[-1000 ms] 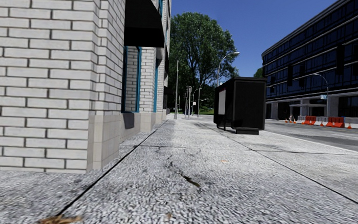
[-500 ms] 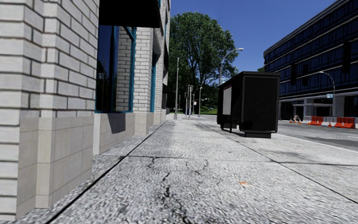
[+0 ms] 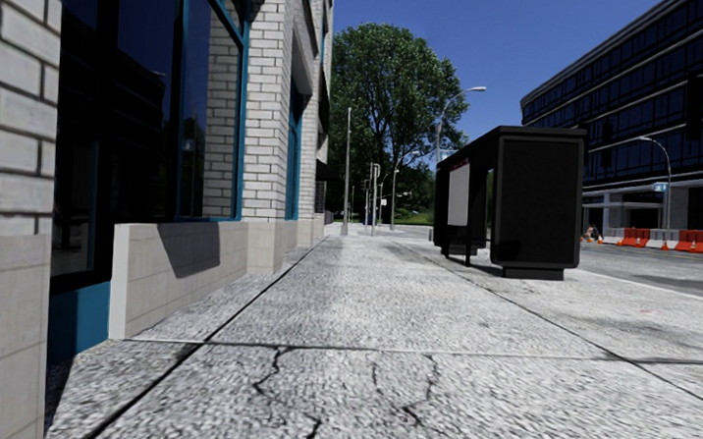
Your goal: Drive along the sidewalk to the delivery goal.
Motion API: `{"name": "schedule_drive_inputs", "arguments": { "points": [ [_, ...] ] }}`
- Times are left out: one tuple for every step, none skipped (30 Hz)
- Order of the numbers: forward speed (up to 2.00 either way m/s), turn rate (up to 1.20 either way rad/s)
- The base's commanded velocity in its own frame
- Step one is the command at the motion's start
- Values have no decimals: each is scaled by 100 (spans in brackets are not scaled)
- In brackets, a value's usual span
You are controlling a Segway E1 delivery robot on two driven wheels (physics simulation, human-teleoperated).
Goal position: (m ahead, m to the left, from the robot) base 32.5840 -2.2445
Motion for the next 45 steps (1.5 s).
{"name": "schedule_drive_inputs", "arguments": {
  "points": [
    [200,0],
    [200,0],
    [200,0],
    [200,0],
    [200,0],
    [200,0],
    [200,0],
    [200,0],
    [200,0],
    [200,0],
    [200,0],
    [200,0],
    [200,0],
    [200,0],
    [200,0],
    [200,0],
    [200,0],
    [200,0],
    [200,0],
    [200,0],
    [200,0],
    [200,0],
    [200,0],
    [200,0],
    [200,0],
    [200,0],
    [200,0],
    [200,0],
    [200,0],
    [200,0],
    [200,0],
    [200,0],
    [200,0],
    [200,0],
    [200,0],
    [200,0],
    [200,0],
    [200,0],
    [200,0],
    [200,0],
    [200,0],
    [200,0],
    [200,0],
    [200,0],
    [200,0]
  ]
}}
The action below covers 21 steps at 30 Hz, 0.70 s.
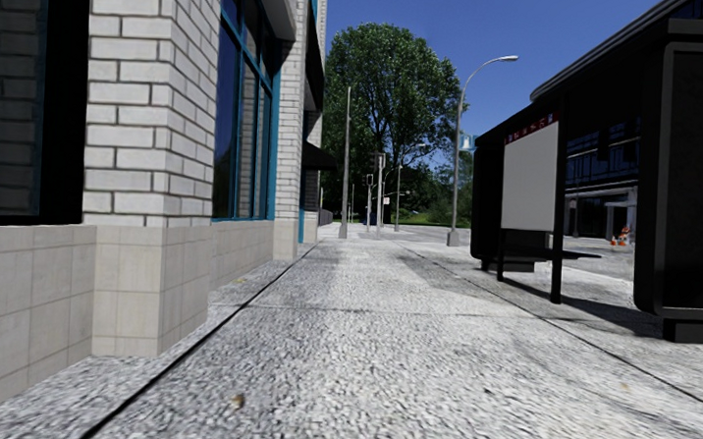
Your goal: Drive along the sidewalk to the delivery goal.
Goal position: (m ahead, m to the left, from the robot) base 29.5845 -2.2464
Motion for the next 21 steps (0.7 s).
{"name": "schedule_drive_inputs", "arguments": {
  "points": [
    [200,0],
    [200,0],
    [200,0],
    [200,0],
    [200,0],
    [200,0],
    [200,0],
    [200,0],
    [200,0],
    [200,0],
    [200,0],
    [200,0],
    [200,0],
    [200,0],
    [200,0],
    [200,0],
    [200,0],
    [200,0],
    [200,0],
    [200,0],
    [200,0]
  ]
}}
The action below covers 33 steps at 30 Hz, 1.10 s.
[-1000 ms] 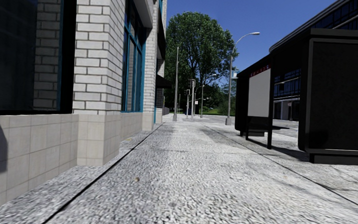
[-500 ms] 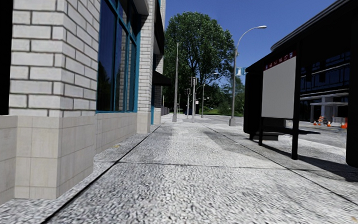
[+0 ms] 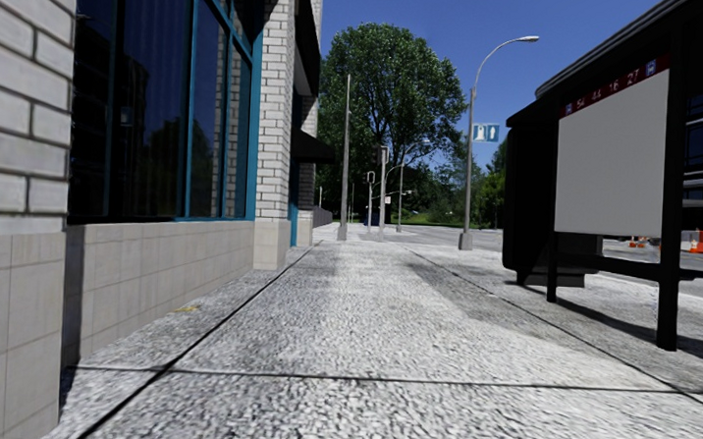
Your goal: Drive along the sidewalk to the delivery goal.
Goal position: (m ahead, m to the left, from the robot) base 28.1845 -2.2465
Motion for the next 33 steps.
{"name": "schedule_drive_inputs", "arguments": {
  "points": [
    [200,0],
    [200,0],
    [200,0],
    [200,0],
    [200,0],
    [200,0],
    [200,0],
    [200,0],
    [200,0],
    [200,0],
    [200,0],
    [200,0],
    [200,0],
    [200,0],
    [200,0],
    [200,0],
    [200,0],
    [200,0],
    [200,0],
    [200,0],
    [200,0],
    [200,0],
    [200,0],
    [200,0],
    [200,0],
    [200,0],
    [200,0],
    [200,0],
    [200,0],
    [200,0],
    [200,0],
    [200,0],
    [200,0]
  ]
}}
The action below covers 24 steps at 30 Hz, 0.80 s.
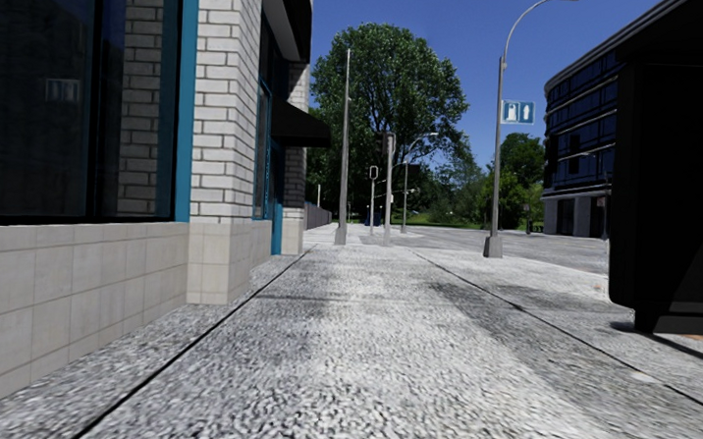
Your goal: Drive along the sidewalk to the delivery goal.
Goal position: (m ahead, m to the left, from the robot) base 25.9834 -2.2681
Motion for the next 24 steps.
{"name": "schedule_drive_inputs", "arguments": {
  "points": [
    [200,0],
    [200,0],
    [200,0],
    [200,0],
    [200,0],
    [200,0],
    [200,0],
    [200,0],
    [200,0],
    [200,0],
    [200,0],
    [200,0],
    [200,0],
    [200,0],
    [200,0],
    [200,0],
    [200,0],
    [200,0],
    [200,0],
    [200,0],
    [200,0],
    [200,0],
    [200,0],
    [200,0]
  ]
}}
